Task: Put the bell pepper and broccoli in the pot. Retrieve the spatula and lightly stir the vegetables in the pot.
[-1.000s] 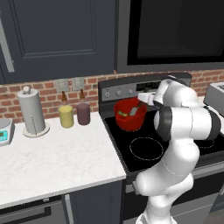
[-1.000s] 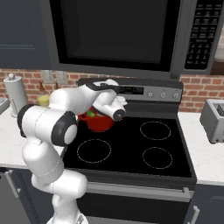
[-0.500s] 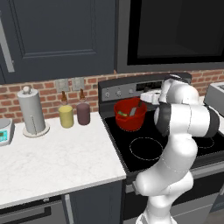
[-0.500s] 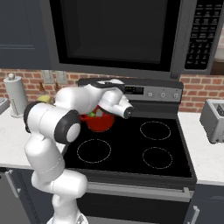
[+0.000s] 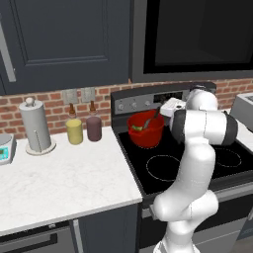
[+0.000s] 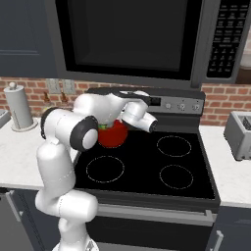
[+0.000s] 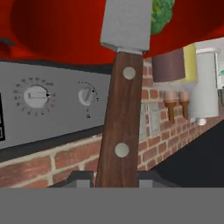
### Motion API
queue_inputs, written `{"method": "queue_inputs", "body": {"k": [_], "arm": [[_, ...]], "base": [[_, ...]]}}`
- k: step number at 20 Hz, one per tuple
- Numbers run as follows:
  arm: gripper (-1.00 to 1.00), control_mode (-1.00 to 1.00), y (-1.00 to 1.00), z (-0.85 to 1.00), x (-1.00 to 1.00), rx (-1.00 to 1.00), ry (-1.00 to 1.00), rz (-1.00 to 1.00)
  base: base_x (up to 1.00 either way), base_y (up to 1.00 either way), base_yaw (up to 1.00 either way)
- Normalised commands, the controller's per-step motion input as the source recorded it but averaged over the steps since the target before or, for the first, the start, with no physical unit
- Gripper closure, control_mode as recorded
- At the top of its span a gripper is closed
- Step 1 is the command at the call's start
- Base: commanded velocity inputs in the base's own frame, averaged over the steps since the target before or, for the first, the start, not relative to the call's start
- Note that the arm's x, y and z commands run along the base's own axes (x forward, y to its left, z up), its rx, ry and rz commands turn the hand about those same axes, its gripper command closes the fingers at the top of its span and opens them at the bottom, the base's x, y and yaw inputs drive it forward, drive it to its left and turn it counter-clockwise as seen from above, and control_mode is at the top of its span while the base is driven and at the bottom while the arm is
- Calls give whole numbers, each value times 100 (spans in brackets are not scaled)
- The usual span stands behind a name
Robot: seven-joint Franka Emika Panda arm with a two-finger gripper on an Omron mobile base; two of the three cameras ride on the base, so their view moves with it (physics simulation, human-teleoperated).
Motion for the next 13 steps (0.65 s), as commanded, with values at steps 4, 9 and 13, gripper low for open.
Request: {"method": "queue_inputs", "body": {"k": [4, 9, 13], "arm": [[100, -100, 5, -34, 36, 0, -23, 16], [100, -100, 0, -73, 13, -4, -14, 15], [100, -100, 0, -81, -3, -8, -4, 11]], "base": [[0, 0, 0], [0, 0, 0], [0, 0, 0]]}}
